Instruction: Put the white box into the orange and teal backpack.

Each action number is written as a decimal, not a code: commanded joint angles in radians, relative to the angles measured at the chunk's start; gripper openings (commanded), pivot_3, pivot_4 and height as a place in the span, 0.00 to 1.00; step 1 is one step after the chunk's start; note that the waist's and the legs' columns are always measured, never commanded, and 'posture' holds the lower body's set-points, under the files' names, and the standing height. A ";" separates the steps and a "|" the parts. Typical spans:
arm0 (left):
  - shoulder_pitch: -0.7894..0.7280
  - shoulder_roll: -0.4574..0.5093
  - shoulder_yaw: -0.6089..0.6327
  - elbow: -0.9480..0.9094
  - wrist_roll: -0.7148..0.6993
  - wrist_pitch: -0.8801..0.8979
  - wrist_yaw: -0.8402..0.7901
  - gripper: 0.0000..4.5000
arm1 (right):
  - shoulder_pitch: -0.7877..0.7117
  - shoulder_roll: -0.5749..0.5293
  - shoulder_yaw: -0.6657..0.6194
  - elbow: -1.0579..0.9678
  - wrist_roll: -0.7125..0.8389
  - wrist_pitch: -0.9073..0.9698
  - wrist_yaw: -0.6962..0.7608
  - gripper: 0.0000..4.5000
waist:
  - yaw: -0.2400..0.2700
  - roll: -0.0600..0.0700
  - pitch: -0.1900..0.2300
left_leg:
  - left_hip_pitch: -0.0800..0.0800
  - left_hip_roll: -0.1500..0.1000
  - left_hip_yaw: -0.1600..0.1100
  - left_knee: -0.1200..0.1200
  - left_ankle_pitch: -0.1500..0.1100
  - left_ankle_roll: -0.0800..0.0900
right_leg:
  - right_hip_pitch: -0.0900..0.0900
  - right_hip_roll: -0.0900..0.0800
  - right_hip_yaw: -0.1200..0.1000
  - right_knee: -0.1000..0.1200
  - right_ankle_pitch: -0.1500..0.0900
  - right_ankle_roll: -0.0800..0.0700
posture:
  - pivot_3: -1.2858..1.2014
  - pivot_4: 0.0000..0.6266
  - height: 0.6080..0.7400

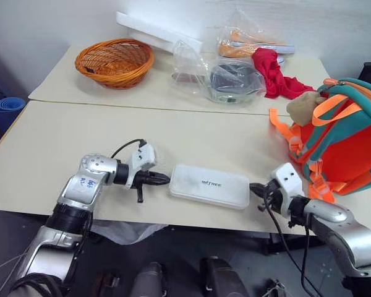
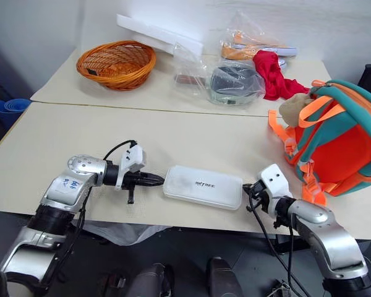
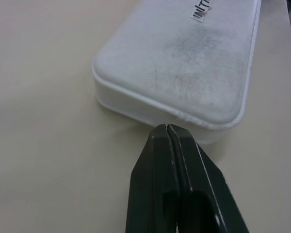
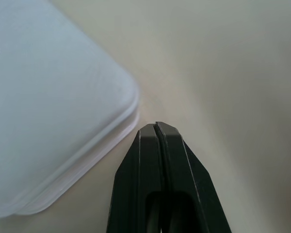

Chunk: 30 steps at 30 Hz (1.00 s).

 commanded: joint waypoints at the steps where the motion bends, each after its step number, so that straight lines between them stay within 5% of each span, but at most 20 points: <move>1: -0.009 0.017 0.016 -0.020 -0.023 0.084 0.017 0.01 | 0.001 -0.004 -0.016 -0.013 -0.010 -0.011 0.008 0.00 | 0.000 0.000 0.000 | 0.000 0.000 0.000 0.000 0.000 0.000 | 0.000 0.000 0.000 0.000 0.000 0.000 | 0.52 0.24 1.00; 2: -0.021 0.019 0.026 0.001 -0.032 0.143 0.029 0.01 | 0.009 -0.007 -0.016 -0.016 -0.012 -0.014 0.013 0.00 | 0.000 0.000 0.000 | 0.000 0.000 0.000 0.000 0.000 0.000 | 0.000 0.000 0.000 0.000 0.000 0.000 | 0.52 0.24 1.00; 9: -0.117 0.038 0.094 0.150 -0.197 0.599 0.001 0.45 | 0.048 -0.017 -0.024 -0.022 -0.034 -0.039 0.037 0.00 | -0.002 0.000 0.000 | 0.000 0.000 0.000 0.001 0.000 0.000 | 0.000 0.001 0.000 0.001 0.000 0.000 | 0.52 0.24 1.00; 17: -0.173 -0.034 0.045 0.257 -0.245 0.773 0.055 0.97 | 0.071 0.002 0.006 -0.009 -0.065 -0.079 0.053 0.00 | 0.001 0.000 0.000 | 0.001 -0.001 0.000 0.001 0.000 0.000 | 0.001 0.001 0.000 0.001 0.000 0.000 | 0.52 0.24 1.00; 20: -0.229 -0.171 0.073 0.360 -0.253 0.793 0.130 0.97 | 0.056 0.043 0.049 0.016 -0.084 -0.099 0.041 0.00 | 0.016 0.000 -0.001 | 0.002 -0.001 -0.002 0.003 0.000 0.000 | 0.004 0.000 -0.002 0.000 0.000 0.000 | 0.52 0.24 1.00; 27: -0.278 -0.300 0.063 0.421 -0.262 0.806 0.164 0.97 | 0.035 0.075 0.067 0.029 -0.109 -0.105 0.038 0.00 | 0.026 -0.002 -0.003 | 0.002 -0.001 -0.002 0.006 -0.001 0.001 | 0.005 -0.001 -0.002 0.001 0.000 0.001 | 0.52 0.24 1.00; 30: -0.296 -0.305 0.086 0.425 -0.276 0.817 0.168 0.85 | 0.044 0.077 0.055 0.028 -0.116 -0.109 0.033 0.00 | 0.024 -0.002 -0.003 | 0.002 -0.001 -0.002 0.006 -0.001 0.001 | 0.005 -0.001 -0.002 0.001 0.000 0.001 | 0.52 0.24 1.00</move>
